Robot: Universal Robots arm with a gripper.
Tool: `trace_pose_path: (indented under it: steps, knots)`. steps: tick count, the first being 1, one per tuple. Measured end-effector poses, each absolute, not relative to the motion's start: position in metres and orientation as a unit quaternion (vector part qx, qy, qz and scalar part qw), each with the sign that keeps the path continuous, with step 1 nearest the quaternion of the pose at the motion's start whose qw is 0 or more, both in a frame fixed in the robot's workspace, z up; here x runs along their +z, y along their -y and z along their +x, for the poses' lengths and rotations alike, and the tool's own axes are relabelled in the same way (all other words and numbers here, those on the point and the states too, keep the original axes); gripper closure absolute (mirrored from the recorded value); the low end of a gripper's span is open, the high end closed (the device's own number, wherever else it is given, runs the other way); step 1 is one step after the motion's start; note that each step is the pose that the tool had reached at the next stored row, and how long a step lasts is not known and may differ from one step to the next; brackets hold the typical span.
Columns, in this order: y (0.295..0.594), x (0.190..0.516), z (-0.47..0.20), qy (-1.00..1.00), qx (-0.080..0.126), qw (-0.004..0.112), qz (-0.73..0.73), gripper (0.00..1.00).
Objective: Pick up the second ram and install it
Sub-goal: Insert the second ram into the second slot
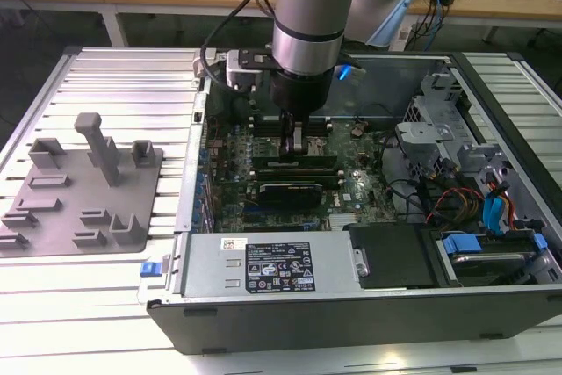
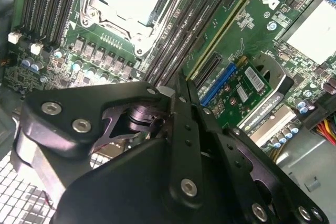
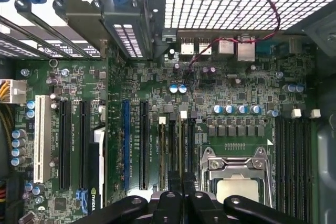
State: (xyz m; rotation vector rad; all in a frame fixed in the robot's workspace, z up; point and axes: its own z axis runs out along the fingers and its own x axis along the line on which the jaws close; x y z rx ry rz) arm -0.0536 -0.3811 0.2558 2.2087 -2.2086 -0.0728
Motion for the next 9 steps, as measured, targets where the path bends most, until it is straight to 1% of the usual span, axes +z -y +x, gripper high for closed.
trace_pose_path:
  steps: [9]
  knots:
    - [0.38, 0.2481, -0.0457, 0.707, -0.023, 0.009, 0.707, 0.91]
